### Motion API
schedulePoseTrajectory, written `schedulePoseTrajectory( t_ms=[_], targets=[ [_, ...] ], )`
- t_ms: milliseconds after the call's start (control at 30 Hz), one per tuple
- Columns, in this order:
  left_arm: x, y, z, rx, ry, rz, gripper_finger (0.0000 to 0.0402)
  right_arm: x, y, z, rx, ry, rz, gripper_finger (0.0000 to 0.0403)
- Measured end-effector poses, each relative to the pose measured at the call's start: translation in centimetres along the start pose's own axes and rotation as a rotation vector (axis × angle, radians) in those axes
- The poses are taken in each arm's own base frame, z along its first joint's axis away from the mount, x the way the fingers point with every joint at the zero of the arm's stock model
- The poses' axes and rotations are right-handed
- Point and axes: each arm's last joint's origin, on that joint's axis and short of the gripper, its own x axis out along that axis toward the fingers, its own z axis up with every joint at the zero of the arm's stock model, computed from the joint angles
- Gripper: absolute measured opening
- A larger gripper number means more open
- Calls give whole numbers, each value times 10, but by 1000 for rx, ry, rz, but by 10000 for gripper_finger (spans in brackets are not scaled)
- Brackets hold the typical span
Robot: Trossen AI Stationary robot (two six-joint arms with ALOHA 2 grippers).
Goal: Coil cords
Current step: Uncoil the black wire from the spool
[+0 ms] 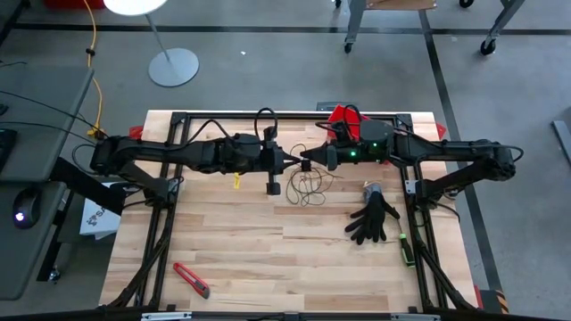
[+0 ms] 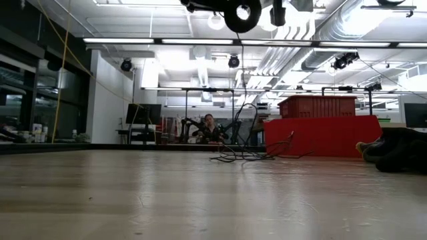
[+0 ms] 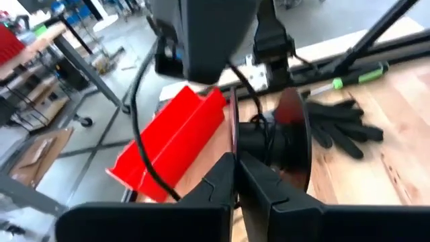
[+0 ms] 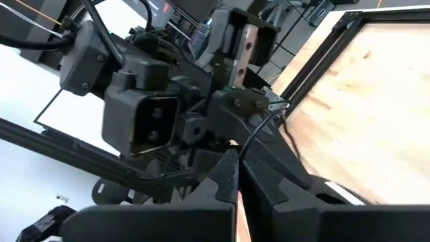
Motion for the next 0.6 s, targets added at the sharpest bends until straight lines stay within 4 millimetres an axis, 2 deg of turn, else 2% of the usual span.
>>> schedulePoseTrajectory(
  t_ms=[133,300,467,600],
  targets=[
    [-5,0,-5,-16,71,13,3,-3,2,-1,0,23,15,0],
    [-22,7,-3,-39,92,49,2,-10,3,-1,0,17,-13,0],
    [-46,14,6,-56,31,19,1,-18,4,4,-34,-63,-73,0],
    [-56,12,12,-87,-18,-22,1,-18,0,7,-21,-83,-96,0]
  ],
)
